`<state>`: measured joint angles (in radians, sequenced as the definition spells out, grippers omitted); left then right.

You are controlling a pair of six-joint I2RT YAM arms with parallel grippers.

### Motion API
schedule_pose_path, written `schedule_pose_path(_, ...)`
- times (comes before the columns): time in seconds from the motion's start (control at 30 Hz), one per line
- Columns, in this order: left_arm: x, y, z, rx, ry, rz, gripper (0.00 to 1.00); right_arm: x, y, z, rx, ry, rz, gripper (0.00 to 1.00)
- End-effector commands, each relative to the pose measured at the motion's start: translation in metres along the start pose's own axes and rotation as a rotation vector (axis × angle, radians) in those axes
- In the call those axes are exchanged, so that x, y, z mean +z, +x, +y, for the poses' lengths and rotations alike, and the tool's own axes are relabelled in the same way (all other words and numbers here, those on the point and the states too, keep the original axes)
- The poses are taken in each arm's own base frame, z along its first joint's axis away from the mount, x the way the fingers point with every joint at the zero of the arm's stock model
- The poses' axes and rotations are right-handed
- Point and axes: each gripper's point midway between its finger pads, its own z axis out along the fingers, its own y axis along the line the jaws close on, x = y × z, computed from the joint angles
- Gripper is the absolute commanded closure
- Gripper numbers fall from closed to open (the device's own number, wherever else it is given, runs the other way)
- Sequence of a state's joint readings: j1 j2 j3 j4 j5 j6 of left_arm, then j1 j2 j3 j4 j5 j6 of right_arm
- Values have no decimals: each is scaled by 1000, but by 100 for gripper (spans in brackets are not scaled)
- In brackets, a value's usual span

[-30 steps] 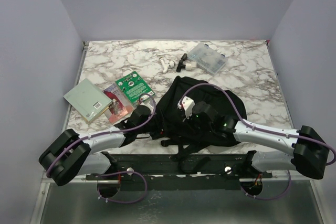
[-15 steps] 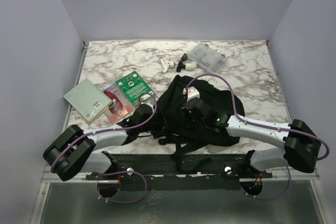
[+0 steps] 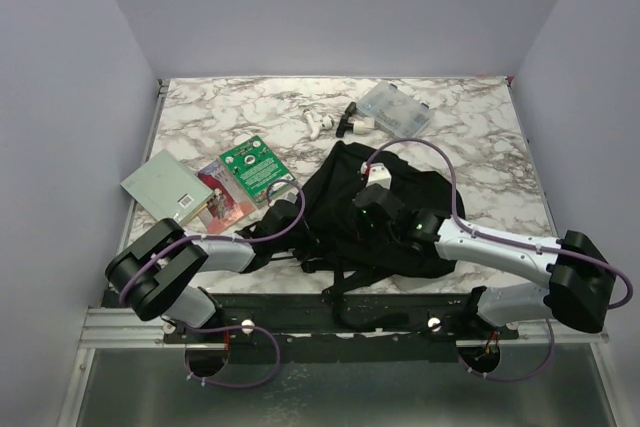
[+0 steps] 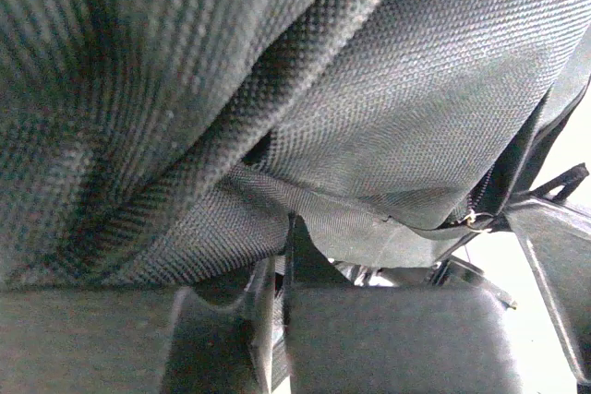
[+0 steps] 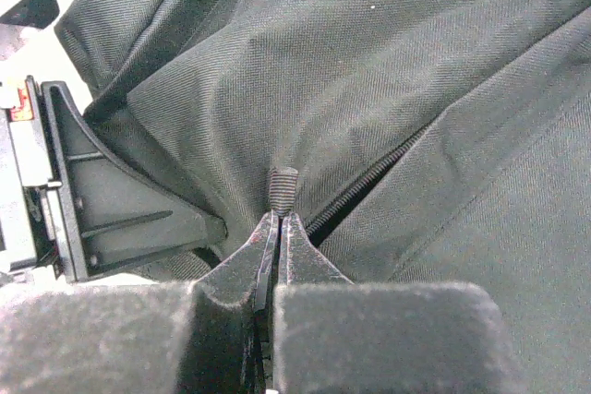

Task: Pack the student bag
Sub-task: Zip the student bag at the center of the board.

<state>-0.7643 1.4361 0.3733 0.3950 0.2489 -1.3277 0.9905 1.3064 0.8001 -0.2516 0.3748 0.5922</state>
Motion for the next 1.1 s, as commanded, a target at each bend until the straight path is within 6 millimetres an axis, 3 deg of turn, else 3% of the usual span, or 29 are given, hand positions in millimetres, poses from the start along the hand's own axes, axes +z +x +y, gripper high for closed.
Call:
schedule_pose_path(0.0,9,8,16,-2,-52,31,100,-11,-38,-8,108,36,-84,99)
schedule_pose_path(0.2,6,15,33,-11,-89,36,100,10,-61,-61,231,97,-87,99)
schedule_pose_path(0.43,5,16,26,3,-67,40,100,38,-90,-128,340,194,-101,99)
schedule_pose_path(0.7,1,18,18,37,-41,33,100,64,-115,-188,379,299,-124,99)
schedule_pose_path(0.8,-2,19,16,56,-23,37,100,54,-123,-180,348,245,-127,100)
schedule_pose_path(0.97,-8,23,-8,204,61,60,100,29,-115,-119,328,-85,-79,99)
schedule_pose_path(1.03,-11,23,-23,278,111,65,88,20,-106,-103,335,-172,-51,99)
schedule_pose_path(1.07,-14,24,-28,304,132,61,77,17,-102,-99,338,-196,-36,99)
